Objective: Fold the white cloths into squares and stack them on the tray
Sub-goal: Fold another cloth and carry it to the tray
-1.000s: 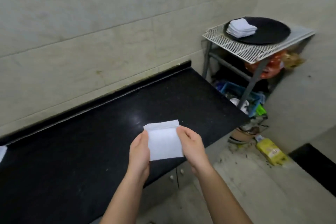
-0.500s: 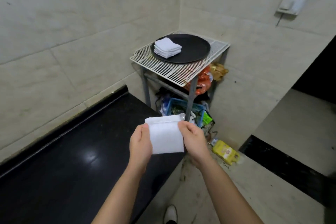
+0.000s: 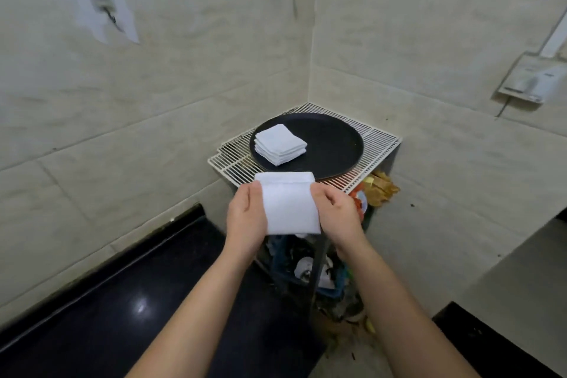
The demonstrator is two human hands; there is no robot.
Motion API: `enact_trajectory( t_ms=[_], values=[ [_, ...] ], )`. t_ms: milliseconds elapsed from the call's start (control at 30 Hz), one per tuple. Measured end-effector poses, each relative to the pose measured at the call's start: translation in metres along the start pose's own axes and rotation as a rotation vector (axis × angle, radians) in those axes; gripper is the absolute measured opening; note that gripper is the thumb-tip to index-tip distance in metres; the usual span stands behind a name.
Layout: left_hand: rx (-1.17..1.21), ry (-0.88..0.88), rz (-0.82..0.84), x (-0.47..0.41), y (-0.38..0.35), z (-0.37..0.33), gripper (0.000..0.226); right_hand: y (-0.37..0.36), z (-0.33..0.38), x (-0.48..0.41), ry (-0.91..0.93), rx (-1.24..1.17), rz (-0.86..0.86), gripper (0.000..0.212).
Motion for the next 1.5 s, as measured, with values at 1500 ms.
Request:
enact_trajectory(
  t_ms=[1500],
  values=[
    [-0.046,0.227,-0.307,-0.203,-0.115,0.065,0.037,-0.026,0.05,-0.36,0.074,0.213,0.631,0.04]
  ],
)
Point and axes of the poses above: each hand's wrist, its own x-axis away from the middle knuckle, its own y-axis out of the back of the hand, z = x × y, the point moved 1 cm from there along -x, towards the middle knuckle, and after that the axes turned 11 degrees about -y, right-handed, at the moved point
